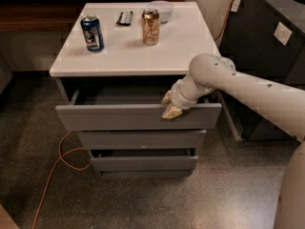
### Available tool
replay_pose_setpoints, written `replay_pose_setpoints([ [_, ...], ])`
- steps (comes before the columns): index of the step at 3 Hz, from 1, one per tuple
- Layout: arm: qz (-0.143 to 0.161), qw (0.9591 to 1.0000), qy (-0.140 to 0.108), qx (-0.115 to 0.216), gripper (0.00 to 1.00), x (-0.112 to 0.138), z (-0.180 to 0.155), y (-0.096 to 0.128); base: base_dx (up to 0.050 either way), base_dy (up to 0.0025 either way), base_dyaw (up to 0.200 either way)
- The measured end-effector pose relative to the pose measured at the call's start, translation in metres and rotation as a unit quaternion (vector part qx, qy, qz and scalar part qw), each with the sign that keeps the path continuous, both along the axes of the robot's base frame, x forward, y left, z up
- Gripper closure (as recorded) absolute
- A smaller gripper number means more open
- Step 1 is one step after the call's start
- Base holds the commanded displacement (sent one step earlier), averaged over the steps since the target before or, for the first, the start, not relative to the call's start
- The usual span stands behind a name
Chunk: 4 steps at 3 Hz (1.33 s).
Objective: Open top drawer
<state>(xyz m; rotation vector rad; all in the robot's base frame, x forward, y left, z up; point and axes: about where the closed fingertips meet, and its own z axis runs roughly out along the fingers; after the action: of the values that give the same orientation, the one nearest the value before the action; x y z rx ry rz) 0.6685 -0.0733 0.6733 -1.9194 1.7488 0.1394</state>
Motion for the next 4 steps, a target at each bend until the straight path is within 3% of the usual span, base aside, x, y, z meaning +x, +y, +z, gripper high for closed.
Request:
replay_pose_setpoints([
  [4, 0.002, 0.9999, 0.008, 0.01, 1.0, -0.015, 0.0, 0.007, 0.0, 0.0, 0.0],
])
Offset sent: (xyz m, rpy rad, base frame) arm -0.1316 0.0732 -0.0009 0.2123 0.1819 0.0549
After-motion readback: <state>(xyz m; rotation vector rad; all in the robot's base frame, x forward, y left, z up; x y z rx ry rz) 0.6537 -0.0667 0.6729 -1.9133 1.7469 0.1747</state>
